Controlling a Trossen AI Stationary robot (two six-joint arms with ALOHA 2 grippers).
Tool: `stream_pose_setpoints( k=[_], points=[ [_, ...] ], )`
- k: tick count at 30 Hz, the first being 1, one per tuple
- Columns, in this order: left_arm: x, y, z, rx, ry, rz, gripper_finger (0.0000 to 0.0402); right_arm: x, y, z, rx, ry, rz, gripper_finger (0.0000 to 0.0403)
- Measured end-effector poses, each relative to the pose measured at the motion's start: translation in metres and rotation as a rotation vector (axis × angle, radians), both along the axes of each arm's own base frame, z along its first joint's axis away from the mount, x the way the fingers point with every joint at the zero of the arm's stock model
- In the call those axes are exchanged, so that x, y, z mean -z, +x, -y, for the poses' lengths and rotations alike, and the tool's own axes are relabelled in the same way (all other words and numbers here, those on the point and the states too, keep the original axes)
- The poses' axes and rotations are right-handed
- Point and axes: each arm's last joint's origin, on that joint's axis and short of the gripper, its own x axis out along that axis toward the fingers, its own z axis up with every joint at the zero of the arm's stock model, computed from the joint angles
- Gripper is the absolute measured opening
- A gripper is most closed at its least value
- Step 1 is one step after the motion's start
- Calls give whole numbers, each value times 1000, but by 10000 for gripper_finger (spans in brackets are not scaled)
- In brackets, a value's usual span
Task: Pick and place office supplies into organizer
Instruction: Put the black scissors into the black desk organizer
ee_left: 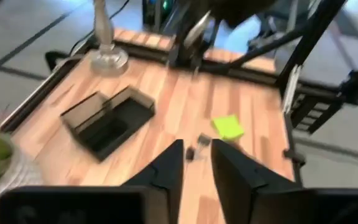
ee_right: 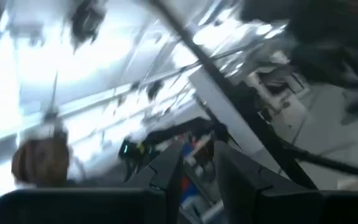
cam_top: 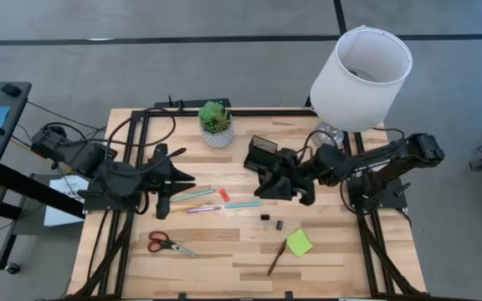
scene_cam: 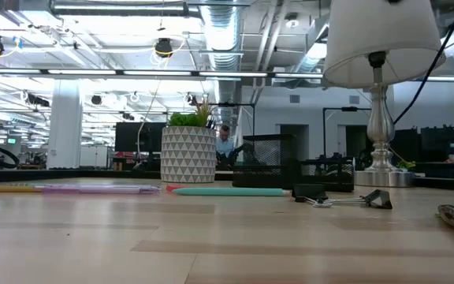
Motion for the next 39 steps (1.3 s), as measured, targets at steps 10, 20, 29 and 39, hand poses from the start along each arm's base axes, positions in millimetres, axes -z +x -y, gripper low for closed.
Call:
stream_pose_setpoints(
  k=[10, 20, 29, 39],
  points=[
    [26, -3, 11, 158, -161, -341, 163, -29, 13, -17, 207, -345, 7, 87],
    [61, 3, 33, 182, -212, -717, 165, -8, 12, -38, 338, -463, -282, 98],
    [91, 12, 61, 225, -207, -973, 165, 24, 34, -56, 319, -466, -347, 190],
    [160, -3, 76, 282, -141, -1169, 165, 41, 56, -62, 320, -374, -285, 221]
  ],
)
